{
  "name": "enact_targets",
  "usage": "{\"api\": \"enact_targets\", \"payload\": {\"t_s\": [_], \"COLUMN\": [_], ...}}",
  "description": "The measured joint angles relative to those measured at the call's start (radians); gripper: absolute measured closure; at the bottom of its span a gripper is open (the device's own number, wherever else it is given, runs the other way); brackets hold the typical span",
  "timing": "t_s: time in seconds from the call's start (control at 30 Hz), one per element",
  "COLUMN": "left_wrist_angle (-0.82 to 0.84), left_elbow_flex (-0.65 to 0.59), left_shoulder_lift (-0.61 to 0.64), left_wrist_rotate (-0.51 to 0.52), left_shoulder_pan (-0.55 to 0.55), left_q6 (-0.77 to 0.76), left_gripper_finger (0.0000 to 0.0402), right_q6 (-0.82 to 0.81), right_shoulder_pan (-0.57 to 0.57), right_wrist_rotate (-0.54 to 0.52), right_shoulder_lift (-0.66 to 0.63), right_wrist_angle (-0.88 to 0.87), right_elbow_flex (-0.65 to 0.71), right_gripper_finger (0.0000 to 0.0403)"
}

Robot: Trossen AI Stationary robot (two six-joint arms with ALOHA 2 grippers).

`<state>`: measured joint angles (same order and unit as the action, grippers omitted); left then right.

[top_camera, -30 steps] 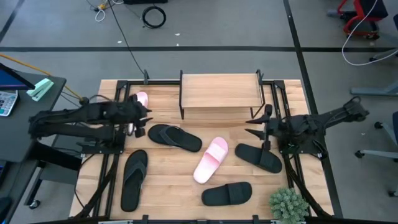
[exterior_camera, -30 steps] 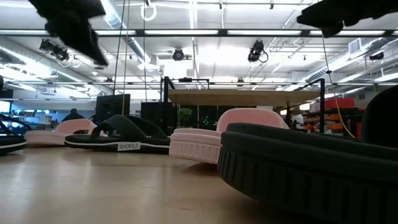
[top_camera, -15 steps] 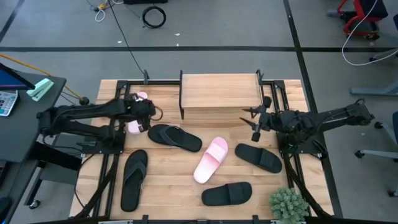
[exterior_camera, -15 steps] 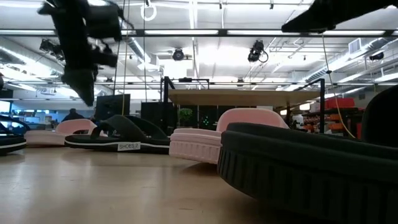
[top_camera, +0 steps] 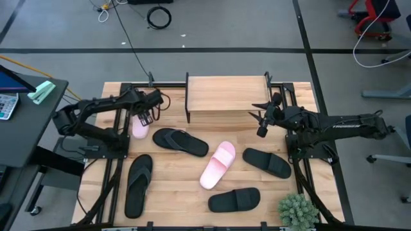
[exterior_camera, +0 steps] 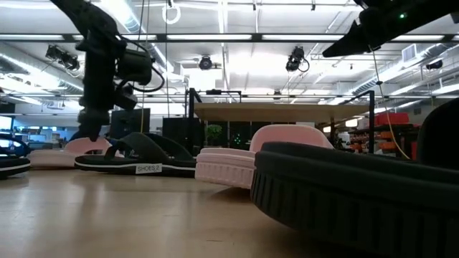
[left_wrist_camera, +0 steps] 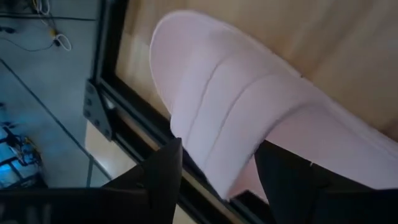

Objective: Pick and place slides into the shelf
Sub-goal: Put the left pink slide on the shelf

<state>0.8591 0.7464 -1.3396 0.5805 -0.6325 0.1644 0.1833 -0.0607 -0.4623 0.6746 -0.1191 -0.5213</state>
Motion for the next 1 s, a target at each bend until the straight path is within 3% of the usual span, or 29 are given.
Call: {"api": "enact_targets", "payload": {"t_s": [0.13, 0.47, 0.57, 0.67, 0.8, 1.0], "left_wrist_angle": [-0.119, -0.165, -0.172, -0.159, -0.039, 0.359], "left_elbow_flex": [0.000, 0.000, 0.000, 0.000, 0.016, 0.166], "left_shoulder_lift": [-0.035, -0.171, -0.180, -0.174, -0.154, -0.144], "left_wrist_rotate": [0.000, 0.004, 0.037, 0.102, 0.124, 0.124], "left_shoulder_pan": [-0.041, -0.138, -0.132, -0.099, -0.031, 0.151], "left_q6": [0.068, 0.077, 0.062, 0.004, -0.117, -0.399], "left_gripper_finger": [0.0205, 0.0213, 0.0240, 0.0297, 0.0384, 0.0387], "right_q6": [0.000, -0.004, -0.004, -0.004, -0.005, -0.005], "right_shoulder_pan": [-0.010, -0.009, -0.009, -0.009, -0.009, -0.009], "right_wrist_rotate": [0.010, 0.012, 0.012, 0.012, 0.012, 0.012], "right_shoulder_lift": [0.000, 0.000, 0.000, 0.000, 0.000, 0.000], "right_wrist_angle": [0.002, 0.003, 0.003, 0.003, 0.003, 0.011], "right_elbow_flex": [0.000, 0.000, 0.000, 0.000, 0.000, 0.000], "right_gripper_finger": [0.0228, 0.0229, 0.0229, 0.0229, 0.0228, 0.0229]}}
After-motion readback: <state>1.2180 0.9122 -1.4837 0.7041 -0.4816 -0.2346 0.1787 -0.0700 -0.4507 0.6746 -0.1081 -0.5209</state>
